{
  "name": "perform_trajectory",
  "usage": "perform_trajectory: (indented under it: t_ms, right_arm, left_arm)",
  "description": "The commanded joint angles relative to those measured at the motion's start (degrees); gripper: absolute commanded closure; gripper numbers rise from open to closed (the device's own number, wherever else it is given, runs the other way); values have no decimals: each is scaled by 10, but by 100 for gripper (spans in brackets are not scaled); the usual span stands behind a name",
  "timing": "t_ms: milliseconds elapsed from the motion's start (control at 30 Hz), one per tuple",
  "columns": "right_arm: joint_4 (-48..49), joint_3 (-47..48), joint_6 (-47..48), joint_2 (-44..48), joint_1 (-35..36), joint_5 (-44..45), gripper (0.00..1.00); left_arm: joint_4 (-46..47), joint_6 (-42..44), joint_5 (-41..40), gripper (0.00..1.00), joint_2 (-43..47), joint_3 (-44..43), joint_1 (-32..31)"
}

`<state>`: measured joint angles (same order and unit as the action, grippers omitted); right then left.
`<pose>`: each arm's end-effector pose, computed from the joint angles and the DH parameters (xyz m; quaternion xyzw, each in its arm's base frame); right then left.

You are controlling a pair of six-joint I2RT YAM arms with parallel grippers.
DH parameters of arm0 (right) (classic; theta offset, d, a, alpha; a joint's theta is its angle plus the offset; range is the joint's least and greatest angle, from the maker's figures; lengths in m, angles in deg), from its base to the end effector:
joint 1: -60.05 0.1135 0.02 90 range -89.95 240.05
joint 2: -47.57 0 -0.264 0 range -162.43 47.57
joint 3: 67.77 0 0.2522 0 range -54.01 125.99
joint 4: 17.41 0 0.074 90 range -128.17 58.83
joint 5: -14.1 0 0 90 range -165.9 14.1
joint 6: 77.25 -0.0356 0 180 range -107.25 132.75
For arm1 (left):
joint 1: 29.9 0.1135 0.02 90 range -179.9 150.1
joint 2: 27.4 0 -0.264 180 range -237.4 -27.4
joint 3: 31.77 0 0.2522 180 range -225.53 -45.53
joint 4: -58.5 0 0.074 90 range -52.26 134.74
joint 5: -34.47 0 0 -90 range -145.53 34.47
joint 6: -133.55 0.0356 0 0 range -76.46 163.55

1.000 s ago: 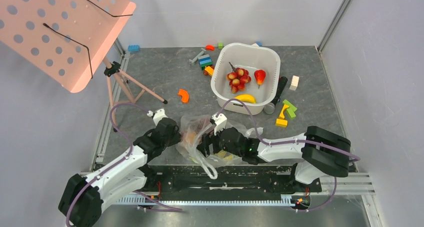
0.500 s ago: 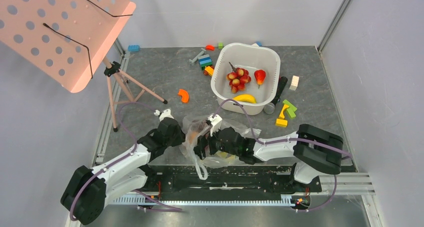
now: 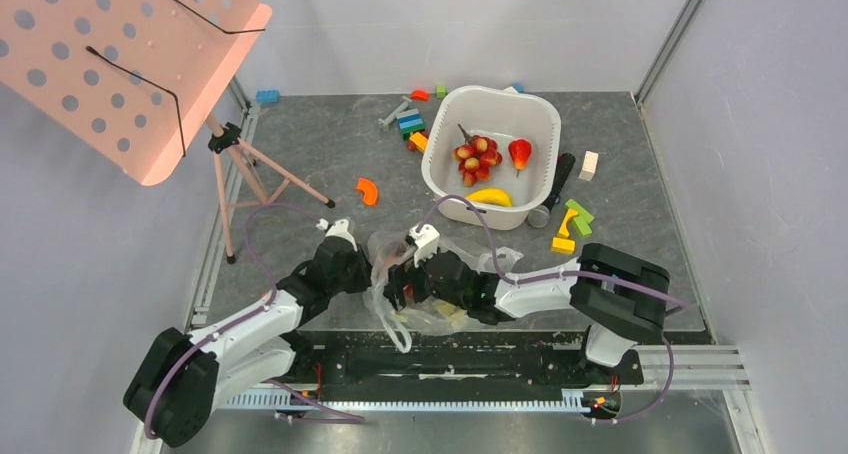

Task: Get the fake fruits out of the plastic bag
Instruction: Take out the fake fruit from the plastic bag.

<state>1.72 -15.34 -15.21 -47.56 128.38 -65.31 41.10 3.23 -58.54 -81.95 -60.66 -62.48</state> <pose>0.1275 0.3032 0.1618 -0.2400 0.7993 0.3548 0.4215 0.1478 -0.0923 0.1446 -0.0723 0.9142 -0.2172 0.3346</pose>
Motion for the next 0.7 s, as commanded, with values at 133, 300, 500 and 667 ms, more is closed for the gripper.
perform_trajectory:
  t_ms: [133,300,500,667]
  right_arm:
    - [18,34,24,-30,-3,9,2]
    - [12,34,38,-29,-6,16,2]
    - [1,3,38,20,-6,19,2]
    - [-41,-28,36,87,-5,36,2]
  left_arm:
    - [103,25,133,81,-13,12,-8]
    - [93,27,126,83,-8,10,-8]
    - [24,6,54,85,52,0,-8]
    - [-47,1,-2,86,117,-20,-8]
